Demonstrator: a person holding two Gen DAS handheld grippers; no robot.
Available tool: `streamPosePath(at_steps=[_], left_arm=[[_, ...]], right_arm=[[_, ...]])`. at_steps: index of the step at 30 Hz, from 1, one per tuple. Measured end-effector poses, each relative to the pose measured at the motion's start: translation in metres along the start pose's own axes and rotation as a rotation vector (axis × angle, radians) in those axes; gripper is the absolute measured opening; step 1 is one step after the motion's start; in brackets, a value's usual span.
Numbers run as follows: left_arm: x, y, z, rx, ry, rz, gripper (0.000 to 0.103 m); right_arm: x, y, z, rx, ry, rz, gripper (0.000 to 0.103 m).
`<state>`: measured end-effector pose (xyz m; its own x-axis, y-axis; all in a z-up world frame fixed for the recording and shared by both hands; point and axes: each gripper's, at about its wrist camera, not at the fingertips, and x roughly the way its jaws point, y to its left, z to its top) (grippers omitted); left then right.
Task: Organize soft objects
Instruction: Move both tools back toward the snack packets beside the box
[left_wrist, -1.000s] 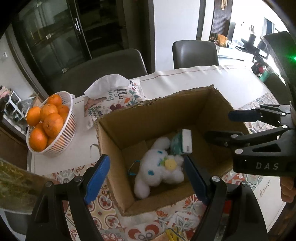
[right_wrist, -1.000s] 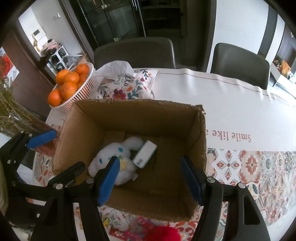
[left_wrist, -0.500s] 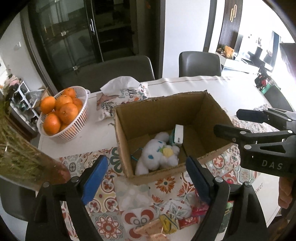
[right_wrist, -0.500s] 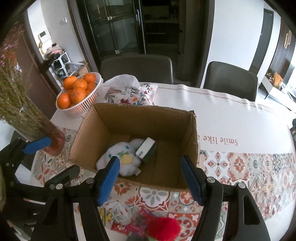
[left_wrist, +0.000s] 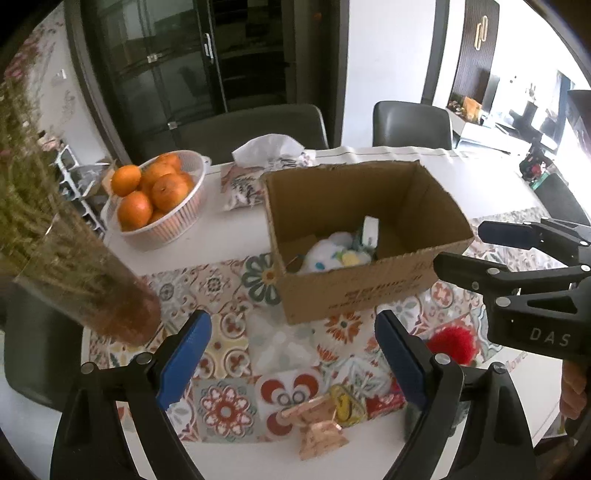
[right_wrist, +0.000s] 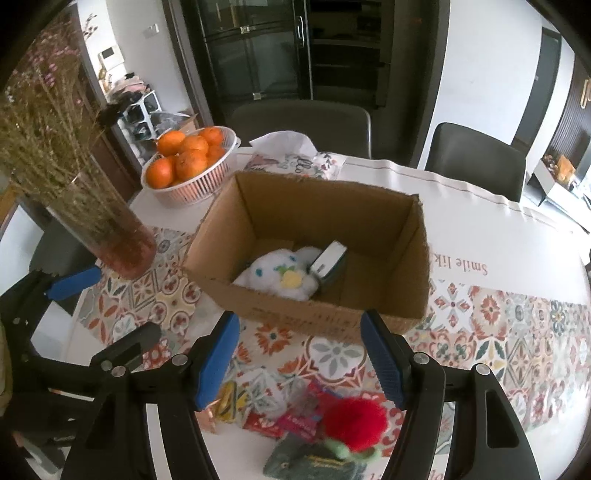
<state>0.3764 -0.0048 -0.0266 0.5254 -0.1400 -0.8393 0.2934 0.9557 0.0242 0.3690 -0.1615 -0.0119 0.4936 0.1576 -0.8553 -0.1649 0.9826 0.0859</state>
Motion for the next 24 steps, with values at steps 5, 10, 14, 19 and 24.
streamPosePath(at_steps=[5, 10, 14, 19, 24], left_arm=[[-0.008, 0.004, -0.019, -0.020, 0.004, 0.014, 0.091], [-0.015, 0.005, -0.039, -0.036, -0.002, 0.037, 0.091], [-0.020, 0.006, -0.052, -0.056, -0.006, 0.038, 0.091], [-0.021, 0.005, -0.066, -0.067, -0.010, 0.054, 0.091], [-0.021, 0.002, -0.082, -0.078, -0.003, 0.058, 0.091]], right_arm=[[0.000, 0.008, -0.014, 0.001, -0.002, 0.037, 0.069], [0.001, 0.015, -0.028, 0.007, 0.001, 0.065, 0.069], [0.004, 0.017, -0.038, 0.024, -0.002, 0.094, 0.068], [0.008, 0.020, -0.050, 0.046, -0.002, 0.138, 0.068], [0.015, 0.023, -0.062, 0.056, 0.011, 0.176, 0.067]])
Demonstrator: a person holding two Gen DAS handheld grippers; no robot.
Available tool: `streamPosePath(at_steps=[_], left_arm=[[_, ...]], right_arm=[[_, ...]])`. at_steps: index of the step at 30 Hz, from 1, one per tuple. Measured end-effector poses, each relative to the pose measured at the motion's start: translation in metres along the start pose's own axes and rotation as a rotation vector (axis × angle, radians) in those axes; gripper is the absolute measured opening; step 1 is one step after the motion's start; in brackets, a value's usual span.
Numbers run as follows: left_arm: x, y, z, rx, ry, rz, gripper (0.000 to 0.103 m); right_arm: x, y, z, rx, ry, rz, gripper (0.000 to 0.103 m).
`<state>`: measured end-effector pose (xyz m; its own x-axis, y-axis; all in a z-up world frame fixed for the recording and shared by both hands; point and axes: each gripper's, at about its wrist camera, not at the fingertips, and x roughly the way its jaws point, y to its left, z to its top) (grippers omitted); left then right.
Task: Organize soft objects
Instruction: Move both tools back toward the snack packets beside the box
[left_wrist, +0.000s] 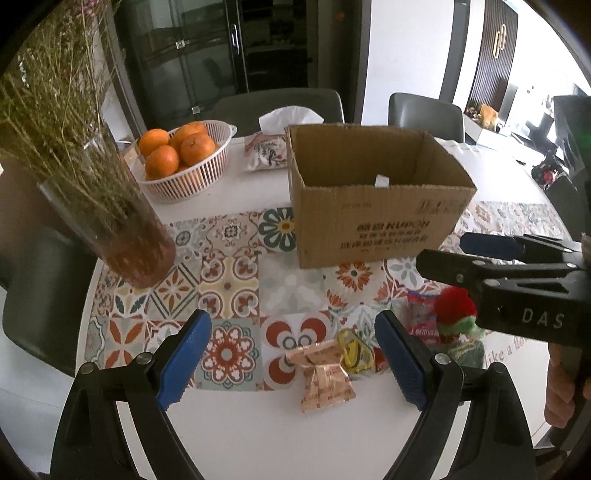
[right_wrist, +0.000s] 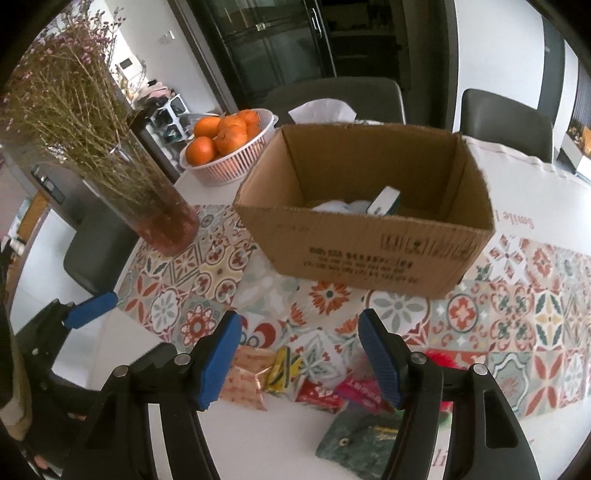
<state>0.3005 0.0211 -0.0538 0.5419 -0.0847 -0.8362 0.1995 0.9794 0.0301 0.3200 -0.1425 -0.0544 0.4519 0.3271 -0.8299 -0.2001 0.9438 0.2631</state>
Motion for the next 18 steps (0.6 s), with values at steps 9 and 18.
streamPosePath(at_steps=[9, 18], left_arm=[[0.009, -0.003, -0.027, -0.002, 0.028, -0.024, 0.090], [0.026, -0.006, -0.047, 0.000, 0.071, -0.058, 0.090]], right_arm=[[0.022, -0.003, -0.019, 0.044, 0.052, 0.047, 0.060], [0.044, -0.008, -0.033, 0.086, 0.108, 0.078, 0.052]])
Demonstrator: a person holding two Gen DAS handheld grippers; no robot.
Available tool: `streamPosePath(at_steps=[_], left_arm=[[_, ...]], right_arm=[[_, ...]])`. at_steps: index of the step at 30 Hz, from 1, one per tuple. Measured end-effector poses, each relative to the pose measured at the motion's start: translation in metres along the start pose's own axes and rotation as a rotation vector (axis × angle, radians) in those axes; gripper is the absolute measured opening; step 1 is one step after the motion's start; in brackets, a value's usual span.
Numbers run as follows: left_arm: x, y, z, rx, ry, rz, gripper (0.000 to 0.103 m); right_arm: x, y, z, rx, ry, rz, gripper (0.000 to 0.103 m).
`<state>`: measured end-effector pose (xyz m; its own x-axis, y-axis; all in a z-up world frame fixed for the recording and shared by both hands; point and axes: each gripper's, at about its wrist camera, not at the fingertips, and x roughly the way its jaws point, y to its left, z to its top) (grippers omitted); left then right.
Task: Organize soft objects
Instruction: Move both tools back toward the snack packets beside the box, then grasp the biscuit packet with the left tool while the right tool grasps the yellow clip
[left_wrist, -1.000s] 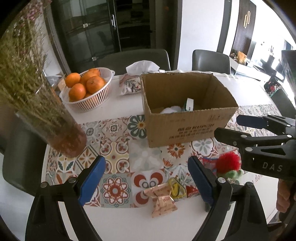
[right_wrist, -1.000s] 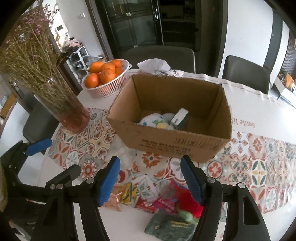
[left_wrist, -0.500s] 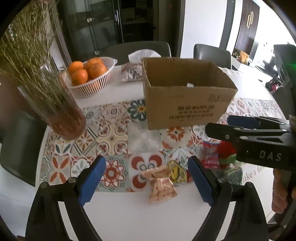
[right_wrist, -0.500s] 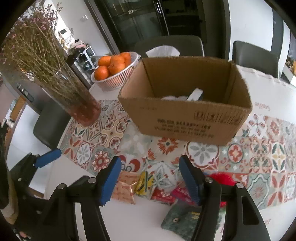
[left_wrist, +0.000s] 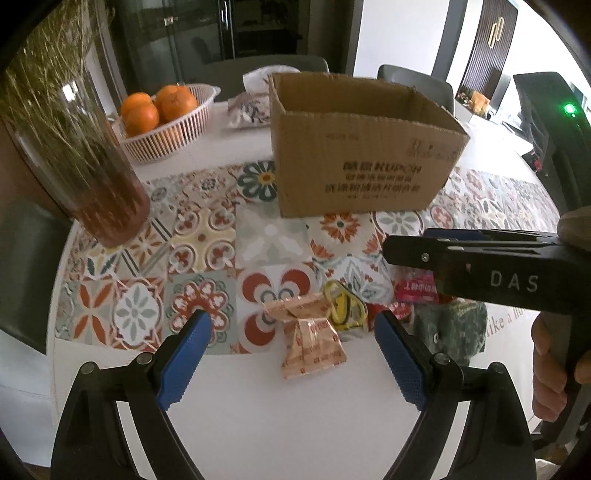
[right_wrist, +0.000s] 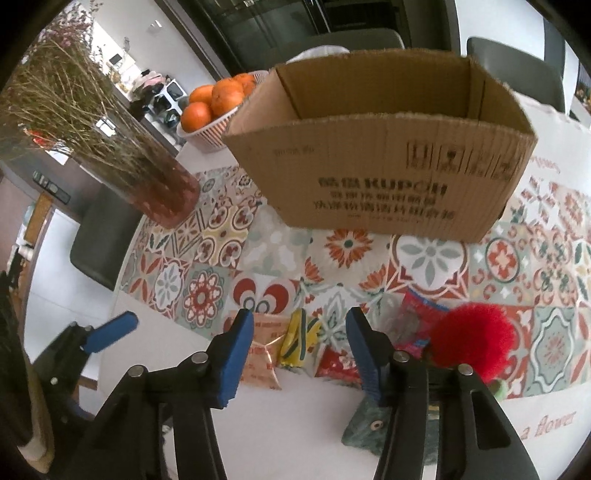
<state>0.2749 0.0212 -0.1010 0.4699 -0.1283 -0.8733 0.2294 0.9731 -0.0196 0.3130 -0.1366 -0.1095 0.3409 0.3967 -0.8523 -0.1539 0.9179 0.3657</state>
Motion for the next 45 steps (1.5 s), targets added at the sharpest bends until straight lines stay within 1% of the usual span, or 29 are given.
streamPosePath(at_steps=[11, 14, 18, 23, 29, 35, 39, 42, 45], left_arm=[[0.034, 0.001, -0.016, -0.031, 0.081, -0.048, 0.088], [0.044, 0.003, -0.018, -0.047, 0.100, -0.051, 0.086], [0.057, 0.001, -0.021, -0.059, 0.132, -0.063, 0.086], [0.071, -0.003, -0.025, -0.045, 0.167, -0.074, 0.084], [0.084, -0.002, -0.029, -0.070, 0.204, -0.097, 0.083], [0.098, -0.001, -0.030, -0.088, 0.231, -0.108, 0.076], [0.107, -0.002, -0.030, -0.083, 0.242, -0.096, 0.072], [0.113, -0.002, -0.031, -0.086, 0.250, -0.094, 0.068], [0.120, -0.005, -0.031, -0.086, 0.257, -0.088, 0.066]], right_arm=[[0.035, -0.013, -0.008, 0.087, 0.085, 0.026, 0.047], [0.047, -0.017, -0.010, 0.125, 0.121, 0.052, 0.045], [0.060, -0.021, -0.013, 0.164, 0.158, 0.081, 0.044], [0.073, -0.024, -0.014, 0.212, 0.191, 0.104, 0.043], [0.088, -0.028, -0.014, 0.258, 0.219, 0.106, 0.041], [0.100, -0.028, -0.012, 0.275, 0.239, 0.107, 0.037], [0.104, -0.025, -0.009, 0.267, 0.244, 0.104, 0.036], [0.106, -0.021, -0.008, 0.254, 0.250, 0.096, 0.028], [0.107, -0.021, -0.008, 0.242, 0.246, 0.078, 0.022]])
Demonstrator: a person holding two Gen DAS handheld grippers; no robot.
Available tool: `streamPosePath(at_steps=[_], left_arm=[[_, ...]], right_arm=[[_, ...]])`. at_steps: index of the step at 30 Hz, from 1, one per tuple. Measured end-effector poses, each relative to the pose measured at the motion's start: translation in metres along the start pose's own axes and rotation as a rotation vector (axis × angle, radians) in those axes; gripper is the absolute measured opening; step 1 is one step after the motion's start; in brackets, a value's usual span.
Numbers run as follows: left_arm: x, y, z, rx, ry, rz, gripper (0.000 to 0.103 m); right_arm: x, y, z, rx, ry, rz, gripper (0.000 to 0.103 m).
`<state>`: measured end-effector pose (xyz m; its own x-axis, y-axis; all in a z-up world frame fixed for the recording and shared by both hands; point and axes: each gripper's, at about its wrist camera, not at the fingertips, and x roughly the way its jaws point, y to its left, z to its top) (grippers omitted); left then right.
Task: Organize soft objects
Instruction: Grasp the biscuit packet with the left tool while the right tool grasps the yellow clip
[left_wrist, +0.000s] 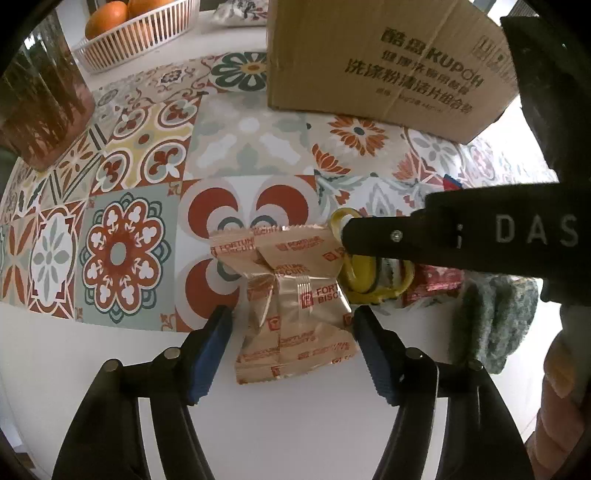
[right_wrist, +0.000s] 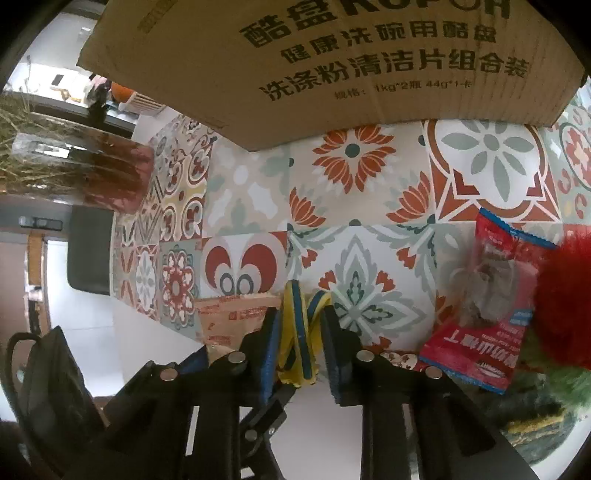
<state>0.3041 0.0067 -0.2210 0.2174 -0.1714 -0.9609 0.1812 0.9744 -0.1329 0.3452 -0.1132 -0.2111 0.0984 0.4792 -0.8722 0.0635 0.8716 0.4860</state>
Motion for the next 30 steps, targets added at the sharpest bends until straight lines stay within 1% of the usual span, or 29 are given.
streamPosePath(at_steps=[2, 4, 5, 6, 7, 9, 12, 15, 24, 27, 30], left_arm=[[0.004, -0.002, 0.001, 0.001, 0.005, 0.009, 0.066], [0.005, -0.003, 0.002, 0.007, -0.001, 0.016, 0.064], [0.005, -0.004, 0.002, 0.007, -0.004, 0.018, 0.058], [0.006, -0.004, 0.002, 0.007, -0.006, 0.020, 0.056], [0.006, -0.005, 0.003, 0.008, -0.011, 0.019, 0.055], [0.006, -0.006, 0.004, 0.006, -0.022, 0.024, 0.052], [0.006, -0.004, 0.006, -0.007, -0.029, 0.008, 0.050], [0.002, 0.006, 0.006, -0.026, -0.034, -0.004, 0.050], [-0.037, 0.023, -0.002, -0.104, -0.126, -0.021, 0.049], [-0.048, 0.026, 0.001, -0.116, -0.150, -0.022, 0.049], [-0.054, 0.017, 0.004, -0.127, -0.172, -0.025, 0.049]], right_arm=[[0.001, -0.002, 0.000, -0.003, 0.000, -0.008, 0.017], [0.000, -0.004, 0.001, -0.004, -0.006, -0.005, 0.017], [-0.001, -0.004, 0.001, -0.007, -0.012, -0.010, 0.017], [-0.002, -0.005, 0.001, -0.009, -0.017, -0.015, 0.017], [-0.003, -0.005, 0.001, -0.011, -0.021, -0.019, 0.017], [-0.006, -0.005, 0.000, -0.020, -0.031, -0.025, 0.017], [-0.010, -0.005, -0.001, -0.032, -0.045, -0.039, 0.017], [-0.013, -0.005, -0.004, -0.042, -0.058, -0.046, 0.017], [-0.029, -0.002, -0.011, -0.066, -0.109, -0.047, 0.016], [-0.036, 0.000, -0.012, -0.075, -0.132, -0.048, 0.014], [-0.043, 0.001, -0.013, -0.081, -0.158, -0.042, 0.014]])
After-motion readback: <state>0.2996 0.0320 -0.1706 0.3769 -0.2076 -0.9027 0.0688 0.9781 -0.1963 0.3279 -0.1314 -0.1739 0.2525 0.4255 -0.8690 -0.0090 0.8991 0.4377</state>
